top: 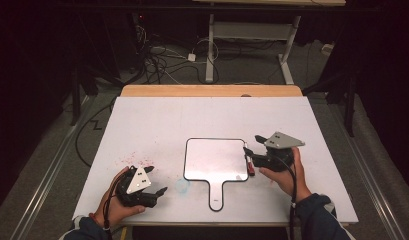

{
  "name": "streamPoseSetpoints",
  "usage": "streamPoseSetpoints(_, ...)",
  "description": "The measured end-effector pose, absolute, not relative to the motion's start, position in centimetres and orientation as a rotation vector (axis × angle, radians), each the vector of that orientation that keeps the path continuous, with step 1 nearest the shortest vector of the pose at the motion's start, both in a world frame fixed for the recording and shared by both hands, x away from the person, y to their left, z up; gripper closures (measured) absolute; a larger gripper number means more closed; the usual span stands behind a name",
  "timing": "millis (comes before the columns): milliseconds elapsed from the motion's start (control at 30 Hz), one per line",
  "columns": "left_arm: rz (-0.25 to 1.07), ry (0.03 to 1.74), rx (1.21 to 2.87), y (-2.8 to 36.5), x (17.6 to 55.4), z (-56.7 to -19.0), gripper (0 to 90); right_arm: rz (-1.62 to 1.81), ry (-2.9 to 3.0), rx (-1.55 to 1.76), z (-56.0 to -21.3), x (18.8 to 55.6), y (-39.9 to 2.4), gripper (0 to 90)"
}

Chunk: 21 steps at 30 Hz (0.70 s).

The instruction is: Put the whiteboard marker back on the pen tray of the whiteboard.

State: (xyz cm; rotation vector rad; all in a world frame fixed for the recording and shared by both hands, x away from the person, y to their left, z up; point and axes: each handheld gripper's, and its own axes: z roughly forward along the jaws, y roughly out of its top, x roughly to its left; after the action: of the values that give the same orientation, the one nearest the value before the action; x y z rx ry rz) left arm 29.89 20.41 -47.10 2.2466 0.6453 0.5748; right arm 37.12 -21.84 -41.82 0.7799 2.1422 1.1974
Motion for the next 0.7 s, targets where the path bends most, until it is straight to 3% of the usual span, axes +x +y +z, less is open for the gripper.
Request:
streamPoseSetpoints(333,0.602,0.64,2.249,20.5,29.8,-46.9,19.3,1.186,2.029,0.713,-41.5,32.0,-25.4,32.1)
streamPoseSetpoints(700,0.646,0.639,2.239,20.7,30.0,-46.7,19.3,1.181,1.945,0.805,-43.6,29.6,-27.6,21.2)
